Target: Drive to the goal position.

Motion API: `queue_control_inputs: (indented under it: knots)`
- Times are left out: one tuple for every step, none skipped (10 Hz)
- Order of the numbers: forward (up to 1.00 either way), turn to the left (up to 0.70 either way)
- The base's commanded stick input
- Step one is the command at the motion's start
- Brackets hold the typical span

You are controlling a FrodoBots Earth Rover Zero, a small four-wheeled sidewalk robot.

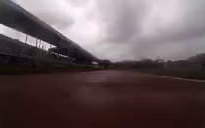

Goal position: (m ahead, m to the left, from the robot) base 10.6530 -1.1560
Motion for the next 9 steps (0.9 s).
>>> queue_control_inputs:
  knots:
    - [0.50, 0.00]
    - [0.50, 0.00]
    - [0.50, 0.00]
    - [0.50, 0.00]
    - [0.50, 0.00]
    - [0.50, 0.00]
    - [0.50, 0.00]
    - [0.50, 0.00]
    - [0.50, 0.00]
